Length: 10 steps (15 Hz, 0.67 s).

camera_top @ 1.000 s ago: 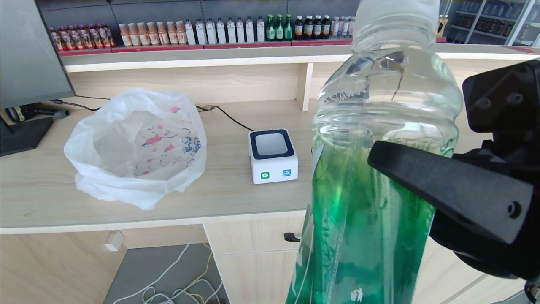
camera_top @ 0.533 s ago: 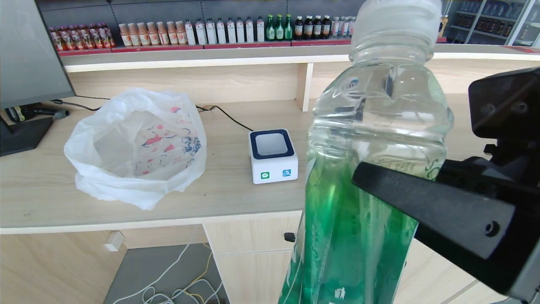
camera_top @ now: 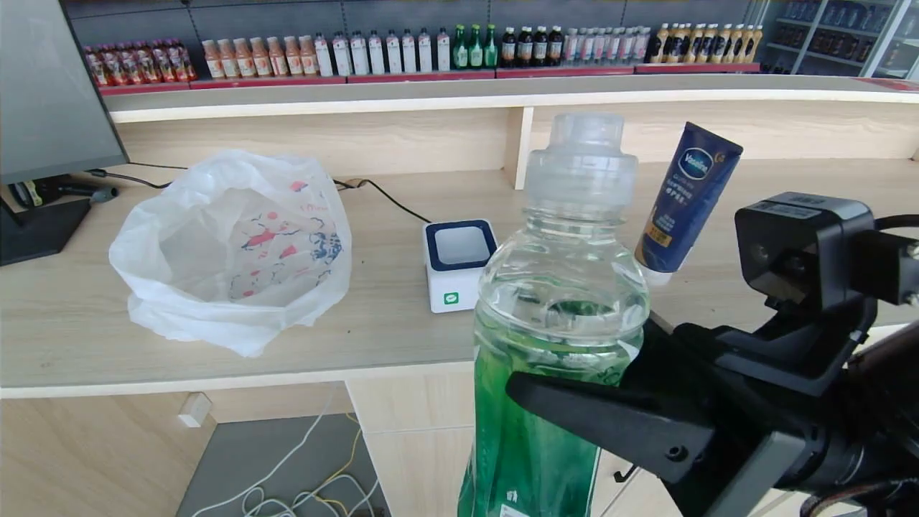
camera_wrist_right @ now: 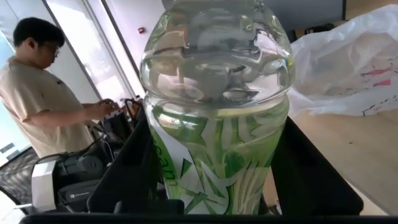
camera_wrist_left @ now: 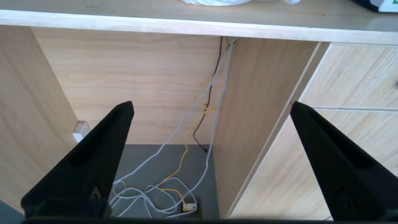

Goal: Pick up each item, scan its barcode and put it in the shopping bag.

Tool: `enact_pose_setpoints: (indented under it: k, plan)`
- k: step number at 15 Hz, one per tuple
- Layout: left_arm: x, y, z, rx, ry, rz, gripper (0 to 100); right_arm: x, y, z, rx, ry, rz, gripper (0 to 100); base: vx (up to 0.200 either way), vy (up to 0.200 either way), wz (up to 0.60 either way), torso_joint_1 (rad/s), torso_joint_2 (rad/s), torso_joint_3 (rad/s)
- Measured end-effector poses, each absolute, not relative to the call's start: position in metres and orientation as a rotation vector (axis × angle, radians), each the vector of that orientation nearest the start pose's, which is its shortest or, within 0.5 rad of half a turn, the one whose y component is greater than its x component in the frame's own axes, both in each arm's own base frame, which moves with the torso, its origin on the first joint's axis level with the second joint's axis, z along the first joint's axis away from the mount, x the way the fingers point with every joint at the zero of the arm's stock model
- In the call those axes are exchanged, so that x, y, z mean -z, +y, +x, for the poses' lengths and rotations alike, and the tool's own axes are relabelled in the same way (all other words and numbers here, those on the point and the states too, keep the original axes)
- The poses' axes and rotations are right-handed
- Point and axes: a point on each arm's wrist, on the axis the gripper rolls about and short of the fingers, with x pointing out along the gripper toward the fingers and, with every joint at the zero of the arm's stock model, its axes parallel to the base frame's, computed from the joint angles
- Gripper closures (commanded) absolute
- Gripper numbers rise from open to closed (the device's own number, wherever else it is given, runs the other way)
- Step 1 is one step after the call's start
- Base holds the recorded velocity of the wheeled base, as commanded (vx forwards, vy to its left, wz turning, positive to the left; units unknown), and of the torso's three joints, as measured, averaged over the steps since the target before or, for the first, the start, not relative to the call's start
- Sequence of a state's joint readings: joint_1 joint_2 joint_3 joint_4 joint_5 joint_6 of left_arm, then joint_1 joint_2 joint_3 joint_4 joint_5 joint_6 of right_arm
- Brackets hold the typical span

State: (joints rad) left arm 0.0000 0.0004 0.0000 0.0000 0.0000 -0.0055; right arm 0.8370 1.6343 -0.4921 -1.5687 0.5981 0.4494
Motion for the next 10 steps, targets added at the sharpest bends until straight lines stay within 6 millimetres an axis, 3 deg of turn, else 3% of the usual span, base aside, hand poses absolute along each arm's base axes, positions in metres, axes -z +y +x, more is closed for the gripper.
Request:
enact_pose_setpoints:
  k: [3, 10]
  plan:
    - [-0.075, 0.000, -0.023, 0.000, 0.000, -0.006, 0, -0.200, 0.201, 0.166, -1.407, -0.177, 0.330, 100, 0.000, 0.000, 0.00, 0.000, 0.00, 0.000]
    - [-0.075, 0.000, -0.023, 0.002, 0.001, 0.015, 0, -0.189, 0.202, 0.177, -0.967, -0.280, 0.198, 100, 0.000, 0.000, 0.00, 0.000, 0.00, 0.000]
